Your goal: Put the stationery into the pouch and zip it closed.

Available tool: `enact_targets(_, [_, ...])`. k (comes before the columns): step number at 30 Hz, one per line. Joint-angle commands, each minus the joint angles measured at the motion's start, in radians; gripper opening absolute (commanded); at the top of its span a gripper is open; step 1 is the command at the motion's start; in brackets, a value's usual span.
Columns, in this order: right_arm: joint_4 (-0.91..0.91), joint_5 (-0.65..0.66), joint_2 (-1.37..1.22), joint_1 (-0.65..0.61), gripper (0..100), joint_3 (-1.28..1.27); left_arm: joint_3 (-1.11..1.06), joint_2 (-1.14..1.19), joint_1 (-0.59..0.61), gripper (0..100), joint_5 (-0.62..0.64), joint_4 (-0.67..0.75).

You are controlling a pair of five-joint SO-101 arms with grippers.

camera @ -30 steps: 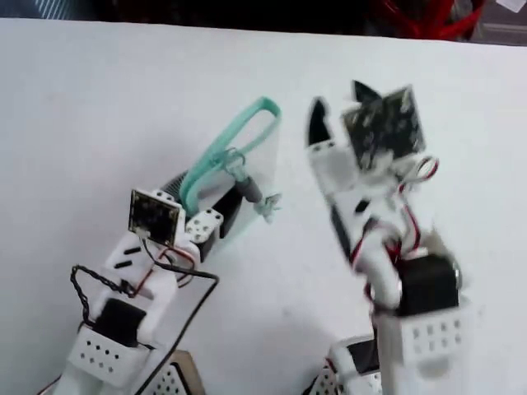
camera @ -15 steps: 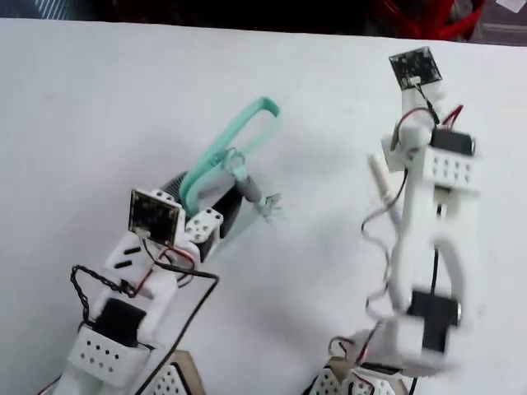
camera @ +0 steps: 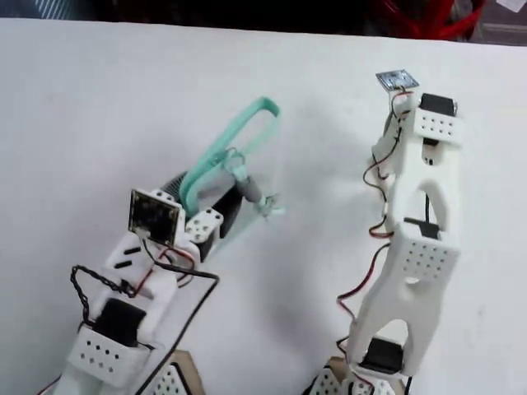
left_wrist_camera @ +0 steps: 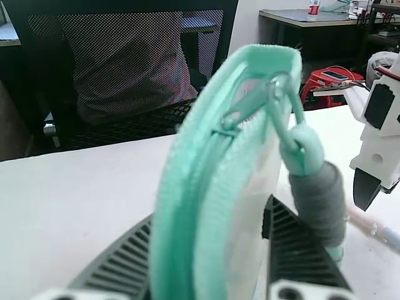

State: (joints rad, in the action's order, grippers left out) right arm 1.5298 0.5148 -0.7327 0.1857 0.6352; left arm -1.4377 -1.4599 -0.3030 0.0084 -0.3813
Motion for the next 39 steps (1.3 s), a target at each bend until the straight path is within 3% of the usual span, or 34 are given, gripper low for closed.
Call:
enact_targets(1, [0.025,0.002,0.008,-0.024,24.2,0.057,0.008,-0.007,0.007,21,0.005,0.029])
enact_targets(6, [0.064,0.005,0.041,-0.064,24.3,0.052,0.008,-0.007,0.007,21,0.005,0.029])
enact_targets(12, [-0.036,0.002,-0.036,-0.076,23.6,0.057,0.008,-0.007,0.007,21,0.005,0.029])
enact_targets(21, [-0.116,0.005,-0.156,-0.056,1.2,0.063,0.006,-0.005,-0.01,21,0.003,0.028])
enact_targets(29, [0.022,0.0,0.179,-0.077,1.8,0.063,0.006,-0.005,-0.01,21,0.003,0.026])
enact_targets(39, [0.194,-0.02,0.628,-0.194,1.8,0.023,0.006,-0.008,-0.005,21,0.003,0.026])
